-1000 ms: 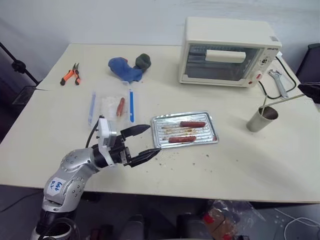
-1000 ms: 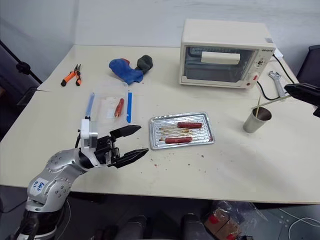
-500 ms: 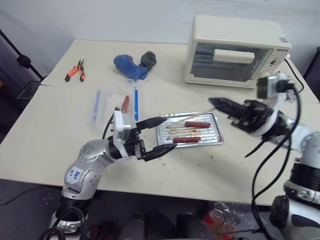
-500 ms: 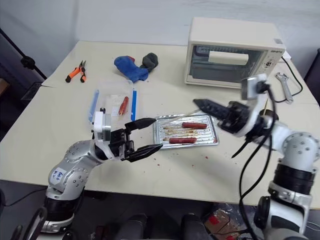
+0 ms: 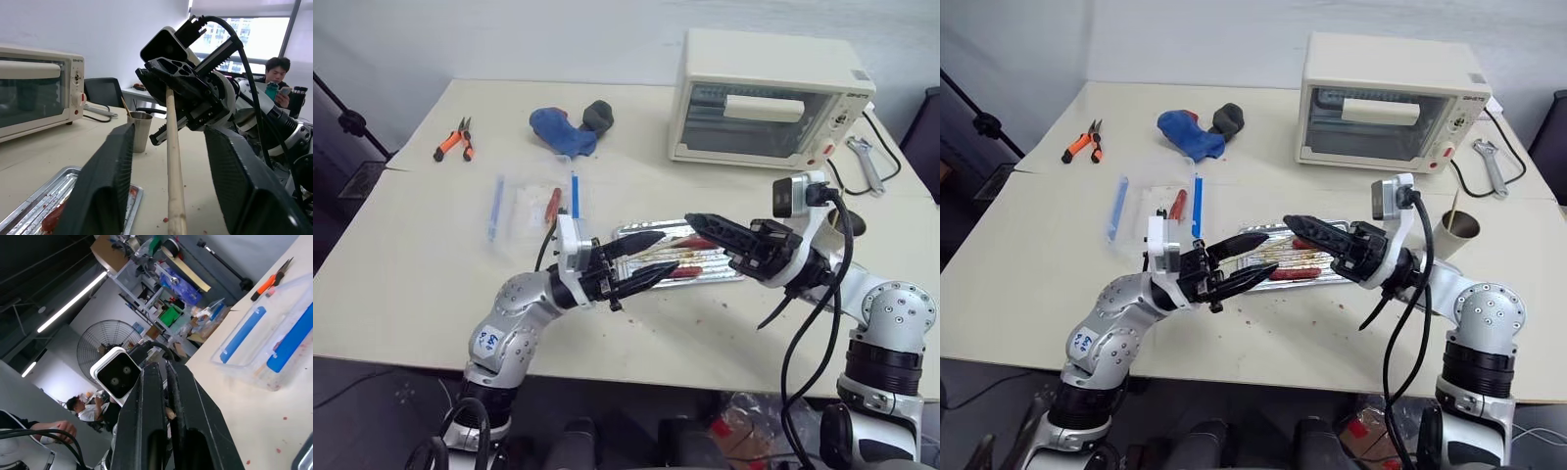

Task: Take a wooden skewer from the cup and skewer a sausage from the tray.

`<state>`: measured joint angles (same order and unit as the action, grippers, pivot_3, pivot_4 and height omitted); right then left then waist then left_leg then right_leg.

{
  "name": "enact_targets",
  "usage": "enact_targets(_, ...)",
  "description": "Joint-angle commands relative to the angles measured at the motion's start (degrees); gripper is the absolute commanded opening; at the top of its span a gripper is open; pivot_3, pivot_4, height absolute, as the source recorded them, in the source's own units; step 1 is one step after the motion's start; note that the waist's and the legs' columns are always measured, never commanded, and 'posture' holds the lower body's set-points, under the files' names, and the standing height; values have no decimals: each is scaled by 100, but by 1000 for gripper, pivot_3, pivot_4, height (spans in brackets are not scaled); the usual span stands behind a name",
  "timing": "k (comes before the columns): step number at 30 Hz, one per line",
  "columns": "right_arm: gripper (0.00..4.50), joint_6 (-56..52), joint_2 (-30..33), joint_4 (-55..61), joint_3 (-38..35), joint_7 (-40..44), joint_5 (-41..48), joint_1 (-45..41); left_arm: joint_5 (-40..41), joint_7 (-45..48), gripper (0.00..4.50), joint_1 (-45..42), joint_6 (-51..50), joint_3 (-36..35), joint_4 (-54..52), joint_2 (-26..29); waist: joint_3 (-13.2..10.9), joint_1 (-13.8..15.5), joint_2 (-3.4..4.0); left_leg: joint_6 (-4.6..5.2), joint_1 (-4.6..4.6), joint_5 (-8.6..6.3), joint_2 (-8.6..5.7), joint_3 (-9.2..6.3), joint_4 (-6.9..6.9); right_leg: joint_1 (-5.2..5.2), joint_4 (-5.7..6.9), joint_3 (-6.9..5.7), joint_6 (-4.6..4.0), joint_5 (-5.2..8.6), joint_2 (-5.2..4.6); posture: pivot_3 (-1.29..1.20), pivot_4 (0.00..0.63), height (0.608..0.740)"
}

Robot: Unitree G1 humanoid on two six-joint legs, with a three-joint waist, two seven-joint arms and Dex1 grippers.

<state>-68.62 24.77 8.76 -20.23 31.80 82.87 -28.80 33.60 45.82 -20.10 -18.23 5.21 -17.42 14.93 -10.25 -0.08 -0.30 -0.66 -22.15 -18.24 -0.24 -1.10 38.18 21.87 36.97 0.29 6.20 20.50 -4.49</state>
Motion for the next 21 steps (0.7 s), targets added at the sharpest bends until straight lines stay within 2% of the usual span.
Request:
enact_targets(1,0,169,71,180,18,-4,170,7,-30,-9,1198,-39,135,-1,-142,-21,0,-10,0,0,0,0,0,0,0,0,0,0,0,0,0,0,150,740)
enact_targets(5,0,197,121,267,116,82,123,103,-40,-7,27,-79,179,-23,-93,-41,0,-9,0,0,0,0,0,2,0,2,-1,1,0,0,0,0,150,740)
enact_targets(8,0,134,216,250,189,60,171,223,-26,-11,27,-73,183,-30,-112,-51,0,-7,0,1,0,0,0,2,0,2,-1,2,0,0,-1,0,150,740)
enact_targets(10,0,336,302,265,241,-2,-182,285,-38,-13,27,-49,173,-45,-145,-5,0,-5,0,2,-1,0,0,2,0,2,-2,2,0,0,-2,0,150,740)
enact_targets(14,1060,995,659,455,178,494,-974,534,93,65,0,137,39,-392,-258,371,0,-3,0,2,-1,-1,0,2,0,2,-7,2,0,0,-1,0,150,740)
enact_targets(15,1264,1332,811,524,244,676,-1411,667,131,95,0,219,7,-500,-288,495,0,-2,0,2,-1,-1,0,2,0,2,-8,2,0,0,-1,0,150,740)
enact_targets(17,1884,2386,1266,562,468,1306,-2602,1124,265,256,0,533,-123,-771,-354,873,0,-2,0,3,-1,-1,0,2,-6,4,-9,3,0,0,-1,0,150,740)
enact_targets(21,3211,5387,2233,-453,721,3512,-4703,2162,455,597,0,1466,-241,-1516,-398,1693,0,-8,0,10,0,-5,-1,10,-21,6,-20,6,0,0,0,0,150,740)
